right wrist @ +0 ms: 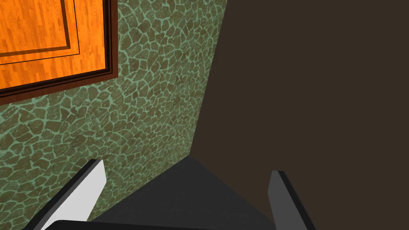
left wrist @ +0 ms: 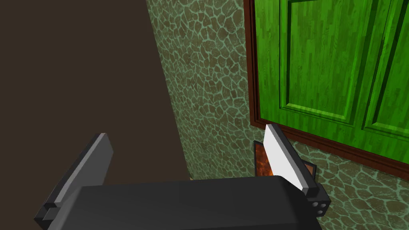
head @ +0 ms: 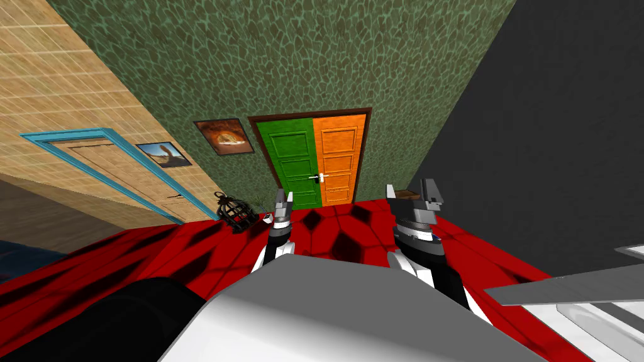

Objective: Pull the door open

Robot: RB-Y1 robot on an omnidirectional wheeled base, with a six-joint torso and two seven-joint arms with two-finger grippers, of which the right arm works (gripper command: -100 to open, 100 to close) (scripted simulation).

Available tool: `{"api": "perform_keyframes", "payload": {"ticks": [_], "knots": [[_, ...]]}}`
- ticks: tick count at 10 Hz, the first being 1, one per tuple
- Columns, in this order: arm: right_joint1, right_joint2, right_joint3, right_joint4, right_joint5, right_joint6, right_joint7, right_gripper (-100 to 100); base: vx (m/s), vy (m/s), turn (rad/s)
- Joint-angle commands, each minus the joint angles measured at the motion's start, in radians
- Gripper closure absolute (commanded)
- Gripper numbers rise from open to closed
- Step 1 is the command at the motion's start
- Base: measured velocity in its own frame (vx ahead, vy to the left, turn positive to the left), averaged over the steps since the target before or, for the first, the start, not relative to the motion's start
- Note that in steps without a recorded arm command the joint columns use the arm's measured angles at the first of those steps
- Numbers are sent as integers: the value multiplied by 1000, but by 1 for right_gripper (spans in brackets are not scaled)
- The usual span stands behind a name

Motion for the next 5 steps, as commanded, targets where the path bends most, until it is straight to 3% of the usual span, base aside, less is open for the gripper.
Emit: {"api": "perform_keyframes", "payload": {"ticks": [1,5], "knots": [[-12,-7,-14,28,9,7,-9,-100,51,19,104],[-45,-23,-52,104,33,25,-33,-100,116,45,109]]}}
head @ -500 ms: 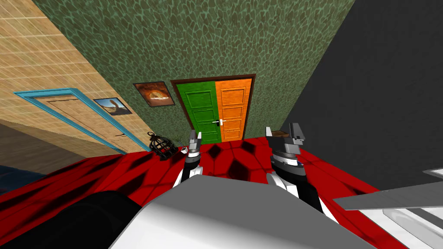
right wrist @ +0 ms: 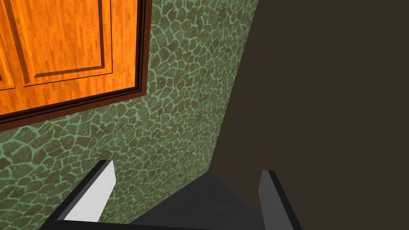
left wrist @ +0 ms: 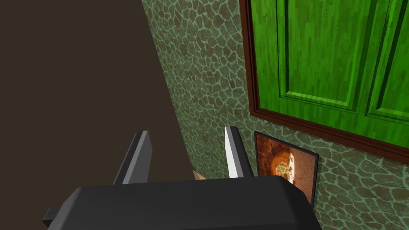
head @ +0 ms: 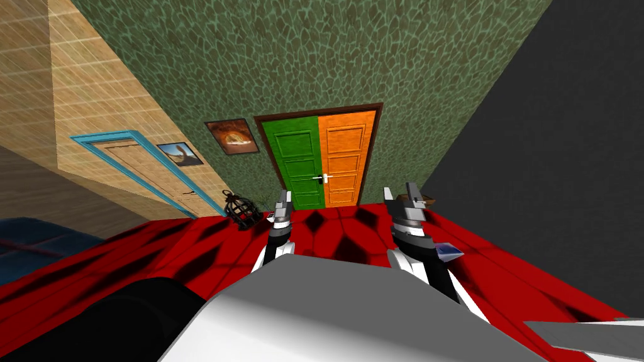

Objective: Pull the door open

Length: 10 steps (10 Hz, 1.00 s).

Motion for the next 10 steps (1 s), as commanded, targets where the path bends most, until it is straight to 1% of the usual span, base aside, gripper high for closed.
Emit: {"api": "perform_keyframes", "payload": {"ticks": [1,6,7,10], "knots": [[-14,-7,-19,41,14,9,-14,-100,143,56,128],[-50,-21,-61,126,41,29,-41,-100,97,31,94],[-67,-26,-80,164,53,38,-53,-100,138,45,173],[-92,-34,-110,224,71,52,-72,-100,117,46,119]]}}
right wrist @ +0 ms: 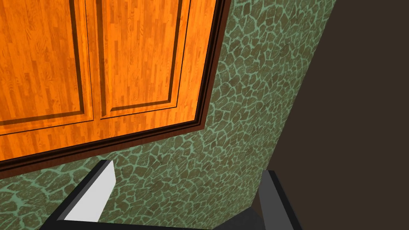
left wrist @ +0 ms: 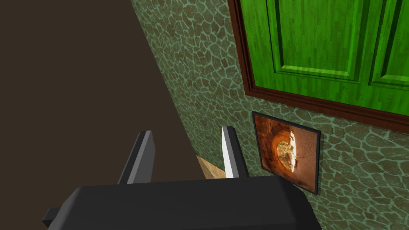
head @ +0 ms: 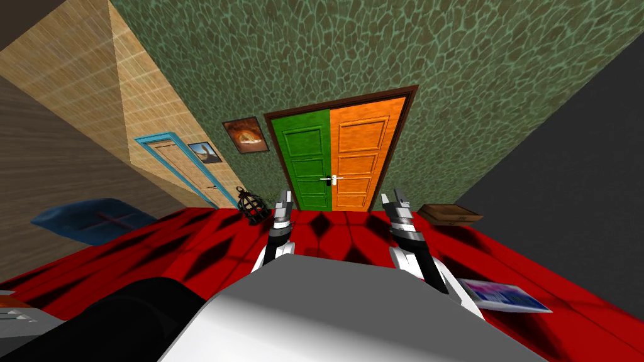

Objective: Pull the door open

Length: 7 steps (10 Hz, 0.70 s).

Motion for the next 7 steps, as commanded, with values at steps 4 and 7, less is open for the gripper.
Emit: {"api": "perform_keyframes", "payload": {"ticks": [4,7], "knots": [[-45,-10,-47,98,32,27,-30,-100,108,35,112],[-74,-17,-81,165,53,43,-51,-100,108,30,119]]}}
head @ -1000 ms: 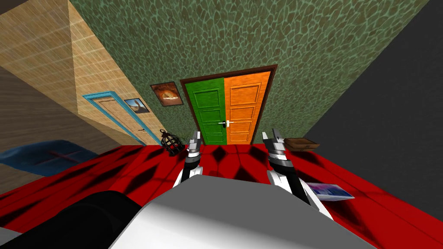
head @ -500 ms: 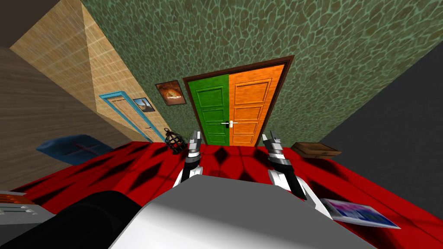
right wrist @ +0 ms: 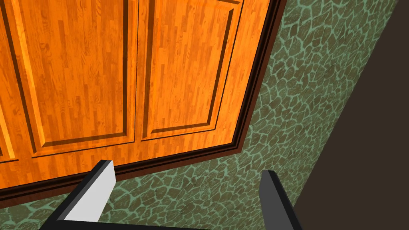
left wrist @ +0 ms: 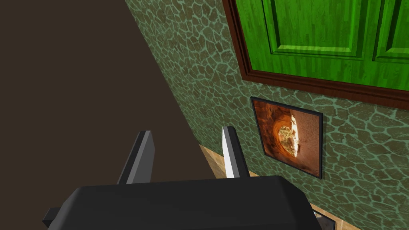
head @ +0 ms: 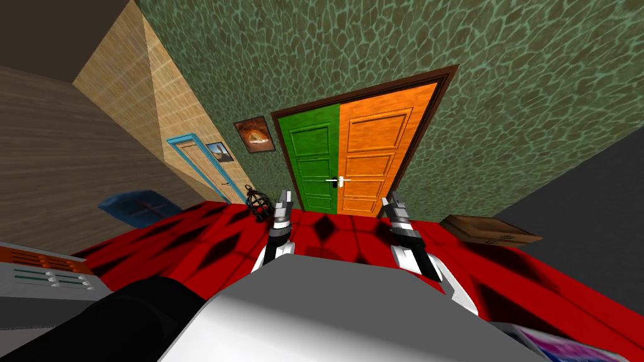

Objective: Pull the door open

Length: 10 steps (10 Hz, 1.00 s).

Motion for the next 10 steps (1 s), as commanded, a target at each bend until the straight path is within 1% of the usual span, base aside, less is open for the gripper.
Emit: {"api": "perform_keyframes", "payload": {"ticks": [1,5,6,7,10], "knots": [[-16,-6,-20,40,11,7,-14,-100,110,38,105],[-56,-14,-66,132,39,29,-43,-100,116,27,129],[-75,-19,-89,178,54,40,-58,-100,148,44,193],[-75,-19,-89,178,54,40,-58,-100,113,18,81],[-105,-25,-123,246,75,56,-80,-100,92,11,102]]}}
